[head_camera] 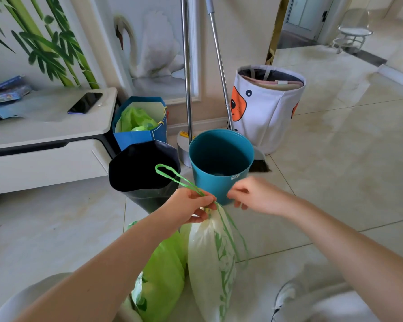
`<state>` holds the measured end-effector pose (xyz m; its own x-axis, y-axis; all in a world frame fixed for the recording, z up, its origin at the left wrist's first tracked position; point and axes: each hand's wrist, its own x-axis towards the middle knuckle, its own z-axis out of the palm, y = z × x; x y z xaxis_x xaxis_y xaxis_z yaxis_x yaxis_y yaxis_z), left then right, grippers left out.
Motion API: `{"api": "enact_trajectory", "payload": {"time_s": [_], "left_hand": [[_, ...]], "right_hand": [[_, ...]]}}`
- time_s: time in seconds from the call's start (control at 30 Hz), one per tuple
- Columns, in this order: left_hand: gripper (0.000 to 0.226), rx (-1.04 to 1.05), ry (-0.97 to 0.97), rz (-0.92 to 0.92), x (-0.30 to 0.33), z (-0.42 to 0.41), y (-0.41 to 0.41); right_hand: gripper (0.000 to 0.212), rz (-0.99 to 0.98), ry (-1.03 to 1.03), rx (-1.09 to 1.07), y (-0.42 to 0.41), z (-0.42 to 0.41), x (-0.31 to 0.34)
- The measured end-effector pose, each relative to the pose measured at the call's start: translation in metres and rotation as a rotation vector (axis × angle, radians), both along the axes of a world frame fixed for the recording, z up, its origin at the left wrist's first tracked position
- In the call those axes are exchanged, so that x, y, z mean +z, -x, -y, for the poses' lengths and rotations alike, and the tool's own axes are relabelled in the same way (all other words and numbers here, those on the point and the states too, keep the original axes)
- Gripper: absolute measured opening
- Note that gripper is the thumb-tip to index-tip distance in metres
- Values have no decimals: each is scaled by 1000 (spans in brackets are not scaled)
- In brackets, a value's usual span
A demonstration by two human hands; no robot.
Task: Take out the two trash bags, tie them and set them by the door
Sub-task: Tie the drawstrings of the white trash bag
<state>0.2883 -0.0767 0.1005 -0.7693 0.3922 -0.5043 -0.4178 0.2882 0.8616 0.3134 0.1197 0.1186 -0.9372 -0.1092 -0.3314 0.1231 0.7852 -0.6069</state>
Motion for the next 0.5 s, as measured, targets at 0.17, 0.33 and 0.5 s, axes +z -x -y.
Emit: {"api": "enact_trajectory", "payload": {"time_s": [0.17,0.33,0.5], "left_hand": [[10,-74,68,-122,0,4,0],[6,-224,187,-321,3,9,4],[7,-165,309,-527,-1,12,11]], "right_hand": [[20,-69,161,68,-1,23,-31],[29,-209,111,97,-7,47,-42],[10,-208,129,24,-3,40,-40]]}}
